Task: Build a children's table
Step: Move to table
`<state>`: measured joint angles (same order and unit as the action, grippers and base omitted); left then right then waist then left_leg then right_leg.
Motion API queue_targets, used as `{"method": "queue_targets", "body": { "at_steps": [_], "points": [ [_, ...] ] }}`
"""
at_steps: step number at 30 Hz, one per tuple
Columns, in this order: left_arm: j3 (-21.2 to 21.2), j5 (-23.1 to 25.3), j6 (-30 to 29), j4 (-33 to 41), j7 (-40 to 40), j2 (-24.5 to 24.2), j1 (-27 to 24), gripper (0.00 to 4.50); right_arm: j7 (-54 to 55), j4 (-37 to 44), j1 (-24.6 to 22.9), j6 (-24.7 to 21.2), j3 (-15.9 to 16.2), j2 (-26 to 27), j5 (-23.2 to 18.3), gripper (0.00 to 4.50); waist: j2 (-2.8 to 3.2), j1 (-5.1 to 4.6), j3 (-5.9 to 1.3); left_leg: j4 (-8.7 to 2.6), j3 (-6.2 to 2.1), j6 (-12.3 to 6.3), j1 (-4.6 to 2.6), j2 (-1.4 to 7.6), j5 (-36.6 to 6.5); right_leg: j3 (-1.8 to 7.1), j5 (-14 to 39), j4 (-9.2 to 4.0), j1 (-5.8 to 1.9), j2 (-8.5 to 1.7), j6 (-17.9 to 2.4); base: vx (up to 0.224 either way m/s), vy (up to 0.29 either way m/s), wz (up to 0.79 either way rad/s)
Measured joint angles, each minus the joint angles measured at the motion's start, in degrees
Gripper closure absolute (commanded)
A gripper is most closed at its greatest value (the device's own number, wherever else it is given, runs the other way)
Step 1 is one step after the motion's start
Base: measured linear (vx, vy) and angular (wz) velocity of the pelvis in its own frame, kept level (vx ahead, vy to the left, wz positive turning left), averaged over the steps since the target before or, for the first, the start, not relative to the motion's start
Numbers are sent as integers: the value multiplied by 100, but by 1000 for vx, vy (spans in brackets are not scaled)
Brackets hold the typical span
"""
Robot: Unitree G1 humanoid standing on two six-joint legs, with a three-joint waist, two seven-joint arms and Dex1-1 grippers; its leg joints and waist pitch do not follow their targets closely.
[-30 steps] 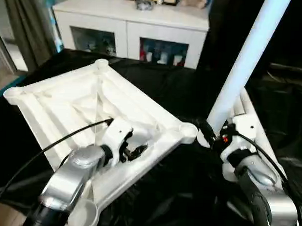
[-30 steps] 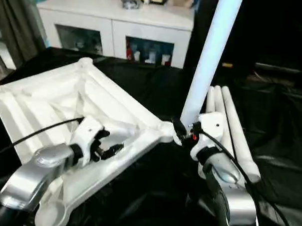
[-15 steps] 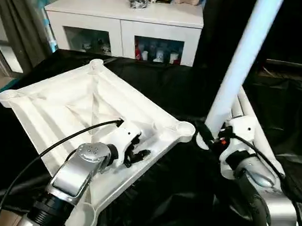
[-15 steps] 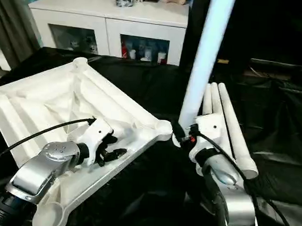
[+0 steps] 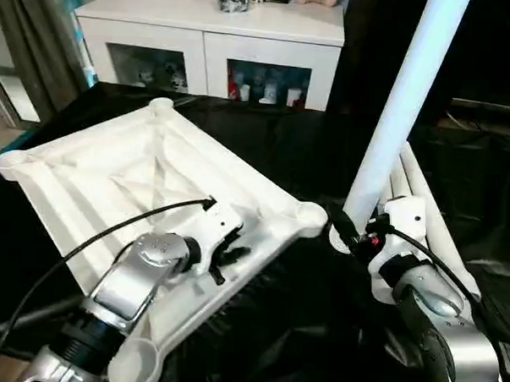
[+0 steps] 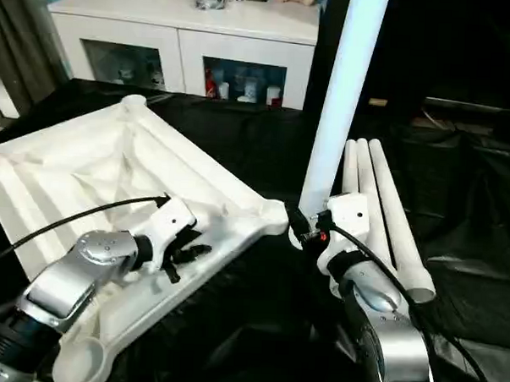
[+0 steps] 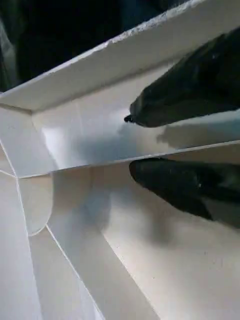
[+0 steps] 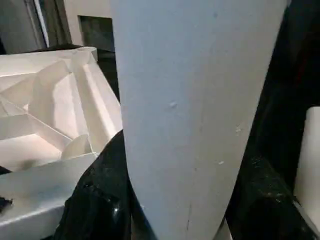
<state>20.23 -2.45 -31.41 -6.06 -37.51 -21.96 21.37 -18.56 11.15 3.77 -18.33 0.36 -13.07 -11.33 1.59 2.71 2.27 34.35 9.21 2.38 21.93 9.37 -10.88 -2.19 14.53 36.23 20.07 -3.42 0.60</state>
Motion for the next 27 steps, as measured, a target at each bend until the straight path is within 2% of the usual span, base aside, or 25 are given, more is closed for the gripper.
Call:
{"method": "queue_targets", "body": {
  "at_steps": [3,4,7,12,14,17,23,24,27],
  "points": [
    [41,39,481,-537,-240,-142,300,366,8,-14,7,37,13,25,10,258,1,34,1,-5,0,3,2,2,9,-5,-2,-1,4,0,-3,0,0,0],
    [87,72,688,-651,-348,-214,345,386,19,-16,11,44,11,39,26,258,2,30,1,-7,3,3,1,2,9,-1,-2,-3,4,0,-3,0,0,0],
    [213,265,1346,-958,-606,-472,465,406,75,-32,15,60,11,65,56,258,5,10,3,-10,4,7,4,3,12,-1,-3,-9,9,0,-3,0,0,0],
    [307,492,2237,-1434,-869,-701,640,444,109,-33,17,102,19,124,75,258,35,92,14,-16,10,13,16,7,15,-5,-1,-12,21,0,-3,0,0,0],
    [281,496,2487,-1566,-1012,-755,673,444,130,-33,17,104,18,124,77,258,44,131,16,-16,19,12,19,7,15,-1,-1,-13,25,-1,-3,0,0,0],
    [282,492,2814,-1739,-1225,-766,714,444,141,-33,14,108,15,125,85,258,44,134,16,-16,34,12,27,7,15,11,-1,-15,37,-3,-3,0,0,0],
    [313,619,3089,-2049,-1078,-706,850,444,173,-33,18,109,15,138,93,258,44,151,16,-17,42,12,28,16,16,9,-3,-9,44,-3,-4,0,0,0],
    [304,642,3085,-2129,-1008,-676,889,403,172,-33,22,109,18,151,93,258,45,146,16,-17,46,12,26,19,16,9,-6,-8,45,-3,-7,0,0,0],
    [125,642,3043,-2186,-959,-699,875,391,116,-32,25,109,14,161,61,258,34,89,23,-17,53,17,26,28,19,6,-20,-6,56,-2,-10,0,0,0]
  ]
}}
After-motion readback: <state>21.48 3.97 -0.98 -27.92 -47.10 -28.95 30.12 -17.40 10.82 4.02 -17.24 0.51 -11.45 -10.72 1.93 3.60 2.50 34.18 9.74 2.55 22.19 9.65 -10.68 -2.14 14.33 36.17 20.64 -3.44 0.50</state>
